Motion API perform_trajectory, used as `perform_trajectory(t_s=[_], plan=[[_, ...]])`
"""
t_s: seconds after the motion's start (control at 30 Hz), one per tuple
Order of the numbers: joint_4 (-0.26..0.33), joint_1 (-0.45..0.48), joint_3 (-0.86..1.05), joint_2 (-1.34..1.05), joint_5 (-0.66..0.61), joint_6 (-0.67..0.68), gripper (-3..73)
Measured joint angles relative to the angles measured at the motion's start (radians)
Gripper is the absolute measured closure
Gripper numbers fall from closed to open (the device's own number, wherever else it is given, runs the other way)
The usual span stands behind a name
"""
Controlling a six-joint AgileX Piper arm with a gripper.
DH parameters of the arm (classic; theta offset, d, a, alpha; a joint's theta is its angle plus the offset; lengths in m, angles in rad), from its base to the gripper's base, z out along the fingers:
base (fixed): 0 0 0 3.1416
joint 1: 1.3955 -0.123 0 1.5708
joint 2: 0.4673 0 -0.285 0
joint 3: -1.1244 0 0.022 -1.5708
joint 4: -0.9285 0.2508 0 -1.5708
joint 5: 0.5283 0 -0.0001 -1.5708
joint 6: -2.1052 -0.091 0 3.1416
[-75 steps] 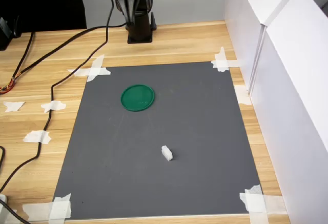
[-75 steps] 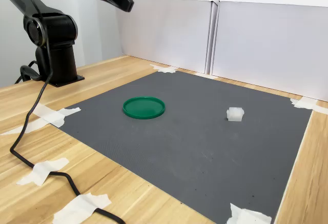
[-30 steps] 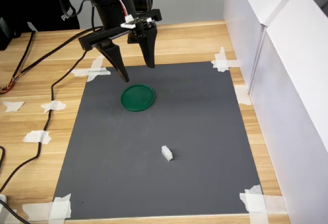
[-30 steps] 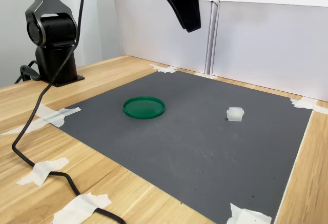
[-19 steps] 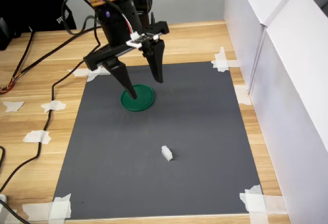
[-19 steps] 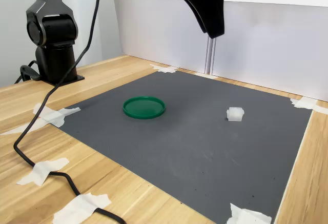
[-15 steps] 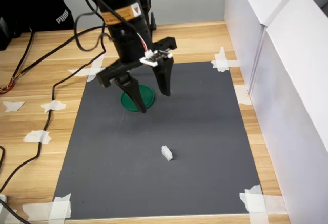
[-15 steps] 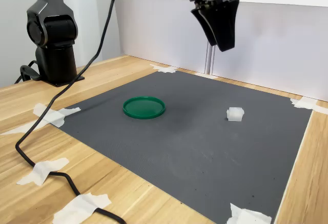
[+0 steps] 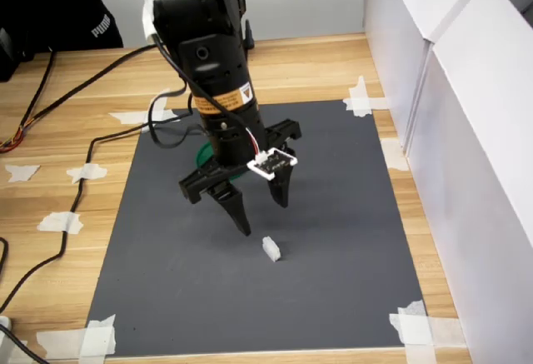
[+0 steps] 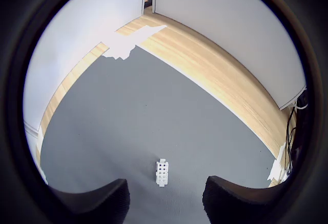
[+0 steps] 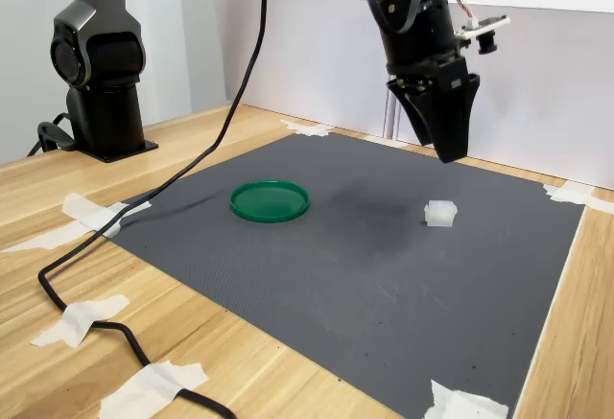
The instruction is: Grasp a white terminal and put it on the green lid.
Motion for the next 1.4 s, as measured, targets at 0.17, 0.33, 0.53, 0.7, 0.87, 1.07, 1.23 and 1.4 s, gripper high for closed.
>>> perform_trajectory(t_s=[0.17,0.33,0.53,0.7,0.87,1.07,1.23,1.4], plan=[[0.001,0.0,0.0,0.043,0.029,0.0,10.3],[0.019,0.0,0.0,0.085,0.036,0.016,10.8],[0.024,0.0,0.0,0.111,0.063,0.026,10.7],[0.03,0.0,-0.003,0.127,0.082,0.034,10.8],[0.032,0.0,-0.003,0.15,0.087,0.054,12.2],[0.052,0.0,-0.003,0.151,0.099,0.061,22.1],[0.062,0.0,-0.003,0.155,0.1,0.063,41.8],[0.084,0.0,-0.003,0.159,0.098,0.063,60.8]])
